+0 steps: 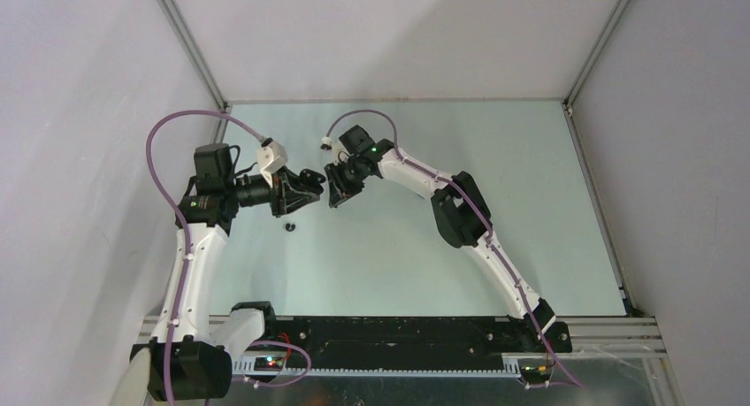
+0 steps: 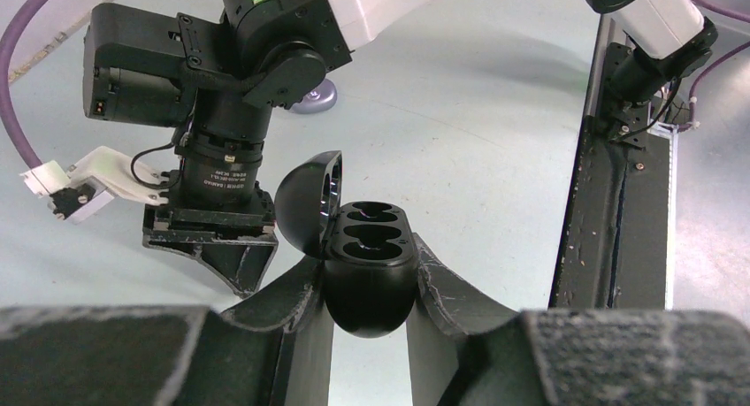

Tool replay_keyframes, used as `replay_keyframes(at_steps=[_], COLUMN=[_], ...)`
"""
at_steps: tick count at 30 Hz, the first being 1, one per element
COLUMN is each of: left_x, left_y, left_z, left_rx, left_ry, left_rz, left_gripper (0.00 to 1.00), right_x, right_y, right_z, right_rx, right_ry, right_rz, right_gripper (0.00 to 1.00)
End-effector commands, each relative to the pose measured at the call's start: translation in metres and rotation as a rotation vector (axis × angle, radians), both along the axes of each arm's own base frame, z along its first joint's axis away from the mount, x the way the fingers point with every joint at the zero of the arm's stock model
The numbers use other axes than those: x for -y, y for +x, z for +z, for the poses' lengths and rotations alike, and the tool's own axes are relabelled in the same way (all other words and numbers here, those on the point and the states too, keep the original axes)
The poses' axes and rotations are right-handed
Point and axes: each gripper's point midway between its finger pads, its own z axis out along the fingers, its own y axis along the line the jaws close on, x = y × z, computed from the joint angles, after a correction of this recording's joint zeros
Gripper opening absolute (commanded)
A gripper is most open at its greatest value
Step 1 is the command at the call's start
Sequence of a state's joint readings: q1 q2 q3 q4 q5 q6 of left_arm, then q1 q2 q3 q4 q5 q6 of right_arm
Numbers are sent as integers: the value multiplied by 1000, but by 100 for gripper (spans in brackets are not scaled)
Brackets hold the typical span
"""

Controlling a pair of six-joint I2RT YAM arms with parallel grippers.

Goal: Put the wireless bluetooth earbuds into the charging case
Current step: Pick up the earbud from the center of the board.

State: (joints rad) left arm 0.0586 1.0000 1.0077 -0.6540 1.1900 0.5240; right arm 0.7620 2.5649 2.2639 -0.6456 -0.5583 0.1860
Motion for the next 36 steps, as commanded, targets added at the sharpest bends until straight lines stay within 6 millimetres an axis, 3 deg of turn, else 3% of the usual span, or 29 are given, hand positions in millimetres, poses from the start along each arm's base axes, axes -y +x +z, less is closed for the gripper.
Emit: replay_keyframes(at_steps=[1, 15, 21, 29, 36], left_x=[2, 3, 2, 2, 2], left_y=[-6, -5, -5, -4, -3], left_z=[10, 9, 9, 8, 9], left_rx=[50, 44, 45, 43, 43], left_ry=[-15, -20, -19, -19, -19], left_rz=[-29, -31, -27, -27, -23], left_gripper=[12, 12, 12, 12, 12], right_x=[5, 9, 8, 21, 28], right_y=[0, 18, 41, 62, 72], right_z=[15, 18, 43, 72, 44], right_rx=[154, 265, 360, 304, 256], right_ry=[-66, -116, -99, 14, -9], right_rz=[54, 38, 16, -31, -62], right_gripper=[38, 39, 39, 37, 33])
